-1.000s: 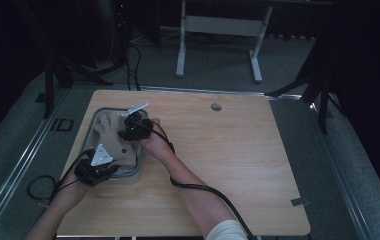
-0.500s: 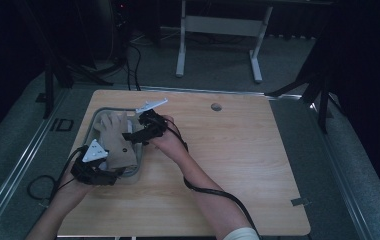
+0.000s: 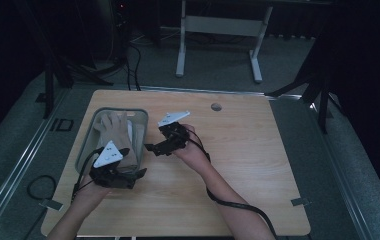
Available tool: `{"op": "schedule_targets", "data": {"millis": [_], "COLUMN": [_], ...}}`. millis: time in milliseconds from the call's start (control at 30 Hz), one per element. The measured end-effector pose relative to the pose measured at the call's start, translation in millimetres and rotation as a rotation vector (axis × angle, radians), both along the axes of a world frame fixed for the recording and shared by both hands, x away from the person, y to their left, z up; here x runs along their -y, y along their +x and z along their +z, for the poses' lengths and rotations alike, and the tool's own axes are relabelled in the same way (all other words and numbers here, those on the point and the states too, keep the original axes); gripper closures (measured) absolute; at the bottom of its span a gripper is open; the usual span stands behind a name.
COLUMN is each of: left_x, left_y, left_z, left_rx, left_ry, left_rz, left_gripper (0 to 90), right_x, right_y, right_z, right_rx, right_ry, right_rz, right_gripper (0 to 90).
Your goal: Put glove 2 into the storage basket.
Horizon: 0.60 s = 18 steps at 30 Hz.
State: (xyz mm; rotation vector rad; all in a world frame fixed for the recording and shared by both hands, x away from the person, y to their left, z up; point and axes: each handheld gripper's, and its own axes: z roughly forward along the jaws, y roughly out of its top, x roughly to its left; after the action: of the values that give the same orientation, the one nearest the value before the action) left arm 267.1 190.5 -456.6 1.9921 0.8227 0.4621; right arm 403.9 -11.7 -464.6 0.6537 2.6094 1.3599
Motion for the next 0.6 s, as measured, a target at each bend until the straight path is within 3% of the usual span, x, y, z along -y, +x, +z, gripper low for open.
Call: {"op": "schedule_targets", "data": {"millis": [300,600], "left_x": [38.5,60.9], "left_y": [0.0,0.9], "left_z": [-12.7,-27.0], "left_rx": [-0.021,-0.042], "left_ry": [-0.002,-0.022], "left_rz": [-0.089,-0.150], "left_gripper": [12.2,12.2], "right_x": [32.0,59.9], "right_y": [-8.8,-17.5], "right_z": [-10.8,-26.5], "right_rx": [-0.002,-0.009], "right_ry": [-0.025,-0.043], "right_rz": [-0.010,-0.006], "right_gripper": [14.2,14.3]}}
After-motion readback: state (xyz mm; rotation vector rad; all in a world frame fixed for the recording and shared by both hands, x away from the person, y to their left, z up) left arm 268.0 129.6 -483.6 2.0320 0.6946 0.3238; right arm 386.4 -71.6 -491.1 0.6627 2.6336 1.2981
